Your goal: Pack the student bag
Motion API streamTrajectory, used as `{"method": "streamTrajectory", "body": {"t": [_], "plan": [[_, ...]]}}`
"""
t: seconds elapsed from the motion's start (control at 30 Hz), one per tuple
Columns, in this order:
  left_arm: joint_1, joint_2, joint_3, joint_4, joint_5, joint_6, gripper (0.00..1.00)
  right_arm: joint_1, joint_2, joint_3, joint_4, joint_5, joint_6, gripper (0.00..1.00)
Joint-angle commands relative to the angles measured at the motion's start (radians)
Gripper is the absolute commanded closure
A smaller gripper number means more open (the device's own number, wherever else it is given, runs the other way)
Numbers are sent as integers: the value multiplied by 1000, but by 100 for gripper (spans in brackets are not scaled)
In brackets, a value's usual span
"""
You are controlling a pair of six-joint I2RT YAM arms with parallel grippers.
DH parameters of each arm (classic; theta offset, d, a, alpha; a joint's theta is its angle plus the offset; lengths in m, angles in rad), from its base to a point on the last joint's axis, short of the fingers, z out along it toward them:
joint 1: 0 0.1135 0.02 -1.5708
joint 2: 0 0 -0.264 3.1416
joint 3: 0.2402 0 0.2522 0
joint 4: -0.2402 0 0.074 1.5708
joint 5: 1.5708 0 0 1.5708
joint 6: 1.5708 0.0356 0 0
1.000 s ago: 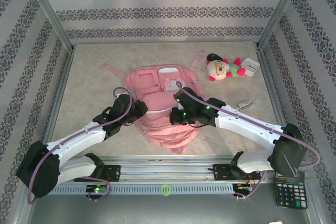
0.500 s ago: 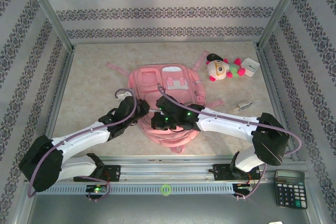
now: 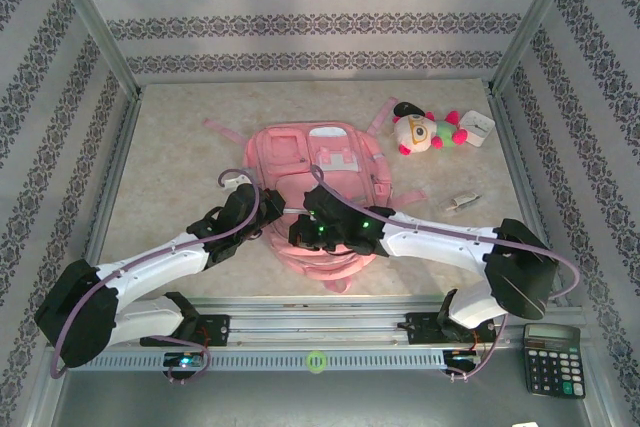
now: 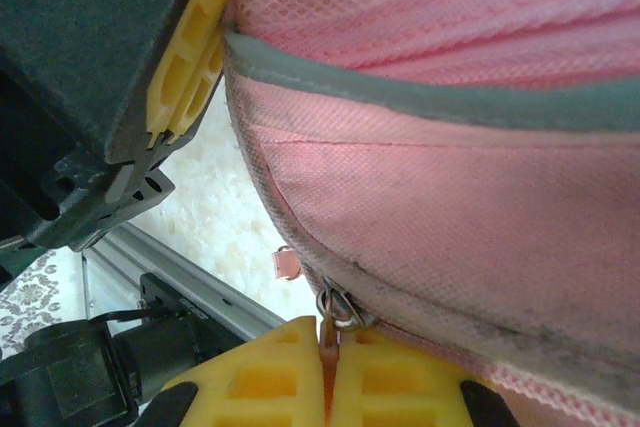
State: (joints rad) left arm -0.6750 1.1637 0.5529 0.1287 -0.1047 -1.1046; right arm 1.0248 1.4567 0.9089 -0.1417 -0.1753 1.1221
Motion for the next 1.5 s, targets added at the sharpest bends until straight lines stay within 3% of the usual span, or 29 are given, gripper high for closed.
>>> {"method": "streamTrajectory", "body": {"t": [0.0,0.27,0.4,0.63,0.83,1.1,1.33,1.47], "plan": [[-38,-50,15,145,81,-23,100,-15,-72,-38,102,74,38,100],[-67,-134,-31,131,57,-70,100,-227,-201,-59,-115,3,-141,100],[-120,-156,-40,171,-20,-81,100,-251,-155,-9,-133,-47,-216,100],[-185,-2,-16,392,-165,-99,100,-129,-114,48,-80,-17,-173,100],[-190,153,54,563,-167,-98,100,6,-84,2,65,27,-35,100],[-195,101,46,485,-163,-74,100,-20,-56,-12,89,58,-14,100],[-196,55,27,463,-164,-76,100,56,104,116,178,43,40,100],[-198,44,8,469,-165,-69,100,51,106,107,191,36,34,100]]}}
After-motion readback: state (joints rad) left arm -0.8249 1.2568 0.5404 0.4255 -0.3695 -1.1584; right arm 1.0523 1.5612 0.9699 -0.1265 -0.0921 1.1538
